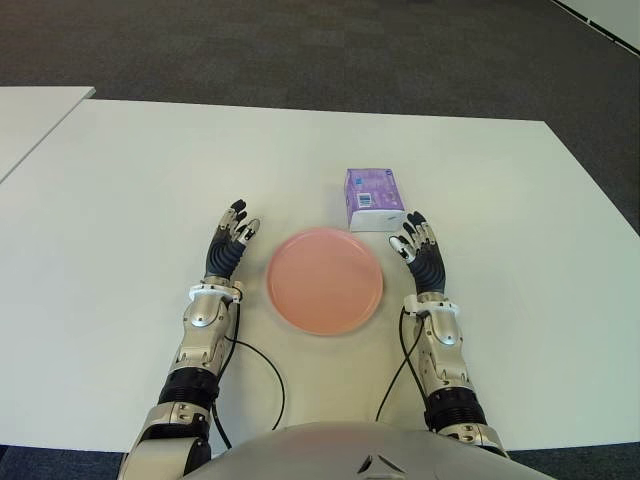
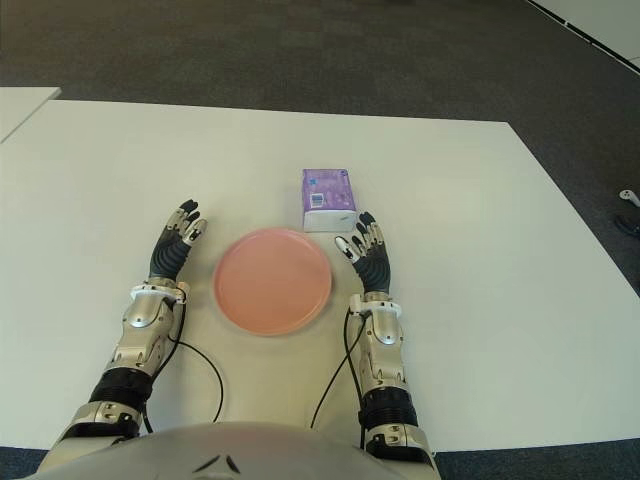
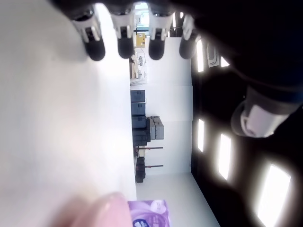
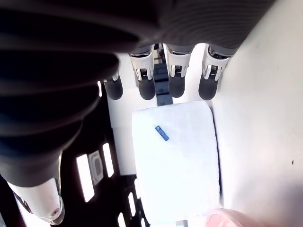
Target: Put the tissue paper into the plate.
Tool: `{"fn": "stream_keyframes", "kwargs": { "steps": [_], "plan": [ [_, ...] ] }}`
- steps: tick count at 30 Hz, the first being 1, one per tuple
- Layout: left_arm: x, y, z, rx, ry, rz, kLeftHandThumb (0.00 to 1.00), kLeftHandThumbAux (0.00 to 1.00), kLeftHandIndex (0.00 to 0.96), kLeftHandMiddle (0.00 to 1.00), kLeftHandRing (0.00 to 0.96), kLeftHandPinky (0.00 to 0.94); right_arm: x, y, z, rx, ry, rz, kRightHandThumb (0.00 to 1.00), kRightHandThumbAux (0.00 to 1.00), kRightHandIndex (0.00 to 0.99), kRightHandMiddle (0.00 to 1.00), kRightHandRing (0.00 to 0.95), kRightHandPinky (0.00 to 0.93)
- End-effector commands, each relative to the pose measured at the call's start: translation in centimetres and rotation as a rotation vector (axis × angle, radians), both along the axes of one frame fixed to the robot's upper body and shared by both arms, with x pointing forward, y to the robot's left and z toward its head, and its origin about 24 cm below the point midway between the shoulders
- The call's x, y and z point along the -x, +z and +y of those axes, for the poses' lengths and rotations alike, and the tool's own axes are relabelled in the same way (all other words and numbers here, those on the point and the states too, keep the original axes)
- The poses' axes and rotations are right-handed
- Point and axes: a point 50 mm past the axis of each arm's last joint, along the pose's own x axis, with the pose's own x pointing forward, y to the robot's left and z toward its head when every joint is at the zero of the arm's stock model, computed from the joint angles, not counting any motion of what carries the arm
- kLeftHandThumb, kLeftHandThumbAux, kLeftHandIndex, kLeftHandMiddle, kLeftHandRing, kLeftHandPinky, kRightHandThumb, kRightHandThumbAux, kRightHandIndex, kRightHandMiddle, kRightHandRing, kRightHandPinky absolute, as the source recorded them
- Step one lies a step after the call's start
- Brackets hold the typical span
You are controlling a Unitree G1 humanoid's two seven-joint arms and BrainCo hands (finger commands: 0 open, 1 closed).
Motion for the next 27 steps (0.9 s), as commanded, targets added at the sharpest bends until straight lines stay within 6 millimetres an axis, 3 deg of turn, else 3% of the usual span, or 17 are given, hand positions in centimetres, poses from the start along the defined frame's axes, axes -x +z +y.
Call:
{"fn": "stream_keyframes", "kwargs": {
  "steps": [1, 16, 20, 24, 27],
  "plan": [
    [1.9, -2.7, 0.1, 0.001, 0.009, 0.138, 0.0, 0.481, 0.0, 0.0, 0.0, 0.0, 2.9, -4.3, -0.4, -0.023, -0.024, 0.25, 0.074, 0.672, 0.0, 0.022, 0.0, 0.0],
    [1.6, -2.6, -0.4, 0.016, 0.015, 0.147, 0.0, 0.479, 0.0, 0.0, 0.0, 0.0, 2.5, -4.0, -1.6, -0.006, -0.077, 0.245, 0.072, 0.669, 0.0, 0.022, 0.0, 0.0],
    [1.6, -2.6, -0.4, 0.017, 0.015, 0.148, 0.0, 0.482, 0.0, 0.0, 0.0, 0.0, 0.9, -1.4, -4.1, 0.061, -0.172, 0.194, 0.084, 0.677, 0.0, 0.006, 0.0, 0.0],
    [1.4, -2.6, -0.5, 0.015, 0.014, 0.145, 0.0, 0.483, 0.0, 0.0, 0.0, 0.0, -0.5, 2.4, -6.8, 0.168, -0.326, 0.064, 0.082, 0.702, 0.0, 0.001, 0.0, 0.0],
    [1.4, -2.7, -0.5, 0.016, 0.016, 0.141, 0.0, 0.487, 0.0, 0.0, 0.0, 0.0, -1.9, 7.3, -8.1, 0.301, -0.455, -0.097, 0.081, 0.715, 0.0, 0.0, 0.0, 0.0]
  ]
}}
